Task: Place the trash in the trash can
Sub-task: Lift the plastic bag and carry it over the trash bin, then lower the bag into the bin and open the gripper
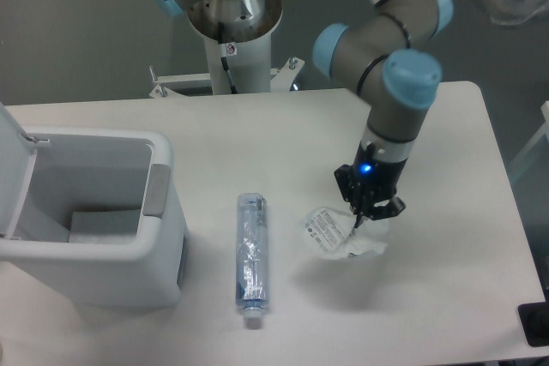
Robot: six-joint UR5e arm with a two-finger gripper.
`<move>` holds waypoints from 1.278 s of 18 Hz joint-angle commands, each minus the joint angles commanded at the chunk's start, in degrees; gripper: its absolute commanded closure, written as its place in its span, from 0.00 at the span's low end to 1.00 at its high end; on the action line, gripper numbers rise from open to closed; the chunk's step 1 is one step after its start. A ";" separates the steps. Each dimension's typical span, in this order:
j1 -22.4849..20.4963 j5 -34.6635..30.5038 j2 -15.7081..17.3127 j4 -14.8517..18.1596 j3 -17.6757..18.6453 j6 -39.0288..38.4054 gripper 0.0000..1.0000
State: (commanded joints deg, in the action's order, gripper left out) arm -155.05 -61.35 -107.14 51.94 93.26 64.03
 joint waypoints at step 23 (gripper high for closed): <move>29.26 1.94 11.08 -0.97 -8.01 -42.49 1.00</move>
State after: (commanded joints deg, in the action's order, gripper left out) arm -125.78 -59.41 -96.06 50.98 85.25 21.53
